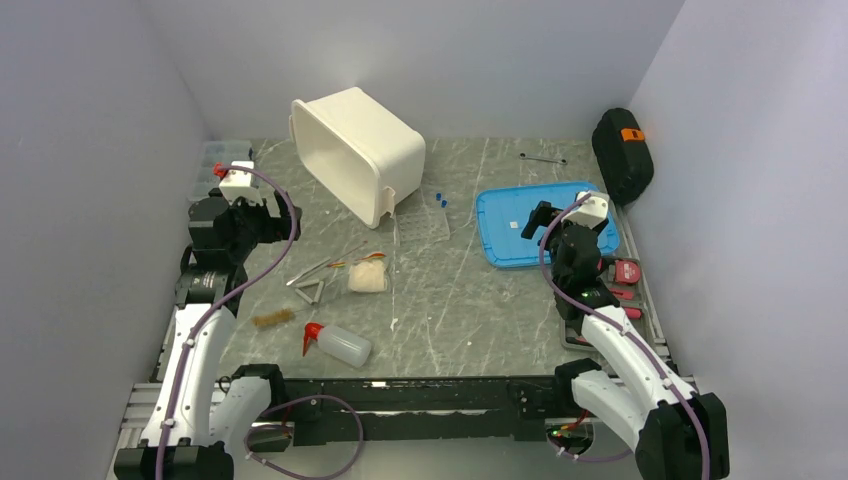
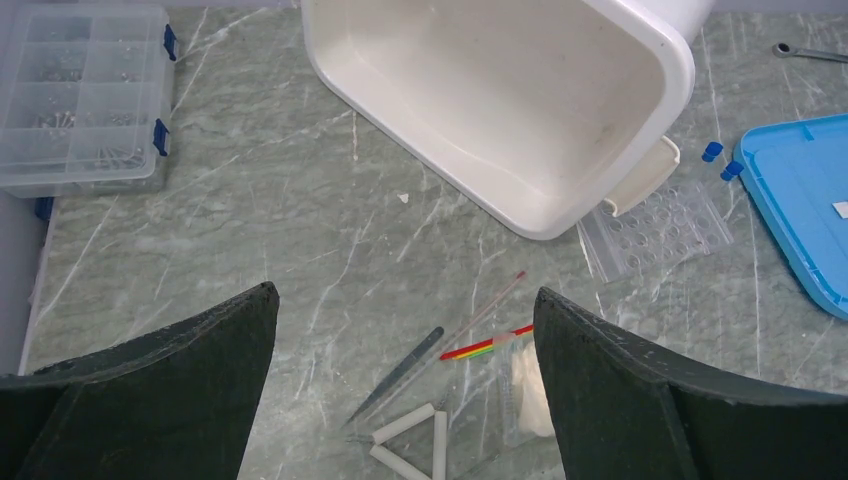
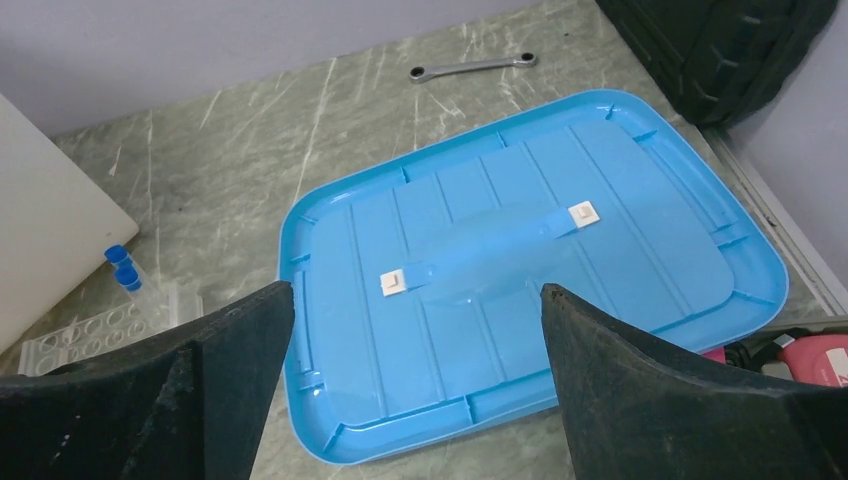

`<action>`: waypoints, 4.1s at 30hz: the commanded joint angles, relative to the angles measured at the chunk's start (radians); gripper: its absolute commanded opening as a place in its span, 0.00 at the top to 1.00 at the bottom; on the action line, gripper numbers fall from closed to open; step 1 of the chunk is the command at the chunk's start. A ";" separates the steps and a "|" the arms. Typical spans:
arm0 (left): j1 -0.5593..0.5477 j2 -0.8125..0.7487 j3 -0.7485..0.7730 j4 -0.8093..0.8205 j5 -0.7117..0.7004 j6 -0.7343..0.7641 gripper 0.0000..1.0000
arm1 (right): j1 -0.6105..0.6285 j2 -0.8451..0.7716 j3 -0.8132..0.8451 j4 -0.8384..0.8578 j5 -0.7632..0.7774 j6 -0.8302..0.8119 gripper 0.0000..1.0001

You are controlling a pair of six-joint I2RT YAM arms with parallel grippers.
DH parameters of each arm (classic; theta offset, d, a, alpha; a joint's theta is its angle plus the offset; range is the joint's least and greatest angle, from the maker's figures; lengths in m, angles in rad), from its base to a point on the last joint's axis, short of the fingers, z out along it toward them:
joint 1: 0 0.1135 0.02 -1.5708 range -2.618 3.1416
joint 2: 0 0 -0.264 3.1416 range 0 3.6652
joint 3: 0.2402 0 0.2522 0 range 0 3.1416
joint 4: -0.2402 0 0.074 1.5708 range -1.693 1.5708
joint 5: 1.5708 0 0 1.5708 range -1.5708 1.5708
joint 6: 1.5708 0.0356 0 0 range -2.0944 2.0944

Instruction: Organize the chemistry lab equipment

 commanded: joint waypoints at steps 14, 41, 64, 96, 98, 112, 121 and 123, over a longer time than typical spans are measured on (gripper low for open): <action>0.000 0.006 0.032 -0.003 -0.034 0.016 0.01 | 0.002 -0.022 0.089 -0.090 -0.166 0.020 0.12; -0.010 0.012 0.023 -0.006 -0.024 0.007 0.01 | 0.464 0.498 0.398 -0.232 -0.262 0.018 0.36; -0.023 0.008 0.027 -0.014 -0.028 0.003 0.01 | 0.751 0.883 0.619 -0.155 -0.322 -0.045 0.26; -0.054 0.008 0.029 -0.022 -0.052 0.015 0.01 | 0.785 1.105 0.753 -0.243 -0.191 -0.015 0.46; -0.054 0.008 0.030 -0.021 -0.051 0.014 0.01 | 0.785 1.107 0.753 -0.243 -0.184 -0.015 0.52; -0.054 0.010 0.031 -0.024 -0.052 0.016 0.01 | 0.786 0.992 0.652 -0.161 -0.180 -0.015 0.91; -0.055 0.013 0.031 -0.023 -0.052 0.017 0.01 | 0.785 0.925 0.605 -0.150 -0.190 -0.026 1.00; -0.054 0.014 0.030 -0.024 -0.054 0.017 0.01 | 0.787 0.914 0.597 -0.169 -0.201 -0.039 1.00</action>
